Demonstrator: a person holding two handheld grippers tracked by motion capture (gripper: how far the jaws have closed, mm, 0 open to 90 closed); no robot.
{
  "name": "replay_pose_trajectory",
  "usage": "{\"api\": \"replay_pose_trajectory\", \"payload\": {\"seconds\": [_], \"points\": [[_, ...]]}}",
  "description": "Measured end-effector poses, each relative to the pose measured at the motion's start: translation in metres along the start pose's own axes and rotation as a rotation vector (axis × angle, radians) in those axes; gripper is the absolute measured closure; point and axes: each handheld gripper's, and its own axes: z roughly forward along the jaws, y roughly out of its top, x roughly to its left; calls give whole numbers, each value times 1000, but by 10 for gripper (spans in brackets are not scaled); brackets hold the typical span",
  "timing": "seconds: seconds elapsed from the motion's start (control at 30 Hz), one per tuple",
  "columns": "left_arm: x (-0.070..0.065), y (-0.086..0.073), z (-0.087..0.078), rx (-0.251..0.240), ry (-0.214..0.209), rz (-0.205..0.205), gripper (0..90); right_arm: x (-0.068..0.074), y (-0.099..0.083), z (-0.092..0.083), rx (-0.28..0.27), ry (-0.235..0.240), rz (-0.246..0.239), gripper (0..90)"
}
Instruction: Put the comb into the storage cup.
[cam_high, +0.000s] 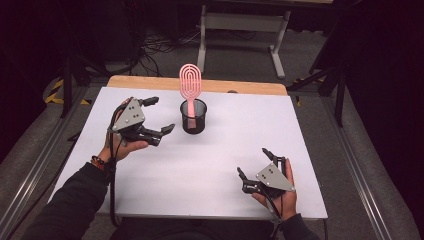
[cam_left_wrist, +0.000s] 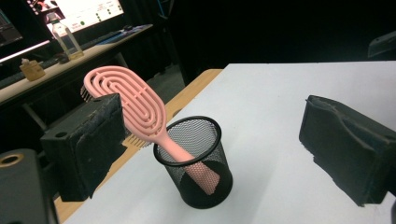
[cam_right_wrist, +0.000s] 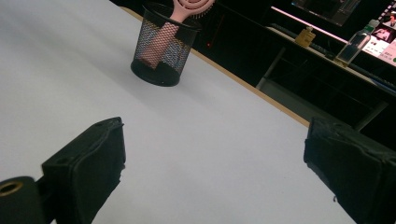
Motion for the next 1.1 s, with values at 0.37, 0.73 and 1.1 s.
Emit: {"api": "replay_pose_trajectory", "payload": {"seconds": [0.37,0.73,1.1], "points": [[-8,-9,-11,6,9,21,75,0,0,-1,-7,-4,-4,65],[-21,-19,-18,23,-13,41,70,-1,1,-2,-25,-20,5,73],[-32,-27,-25,17,-36,33,69,0,1,-2,-29,-24,4,75]]}}
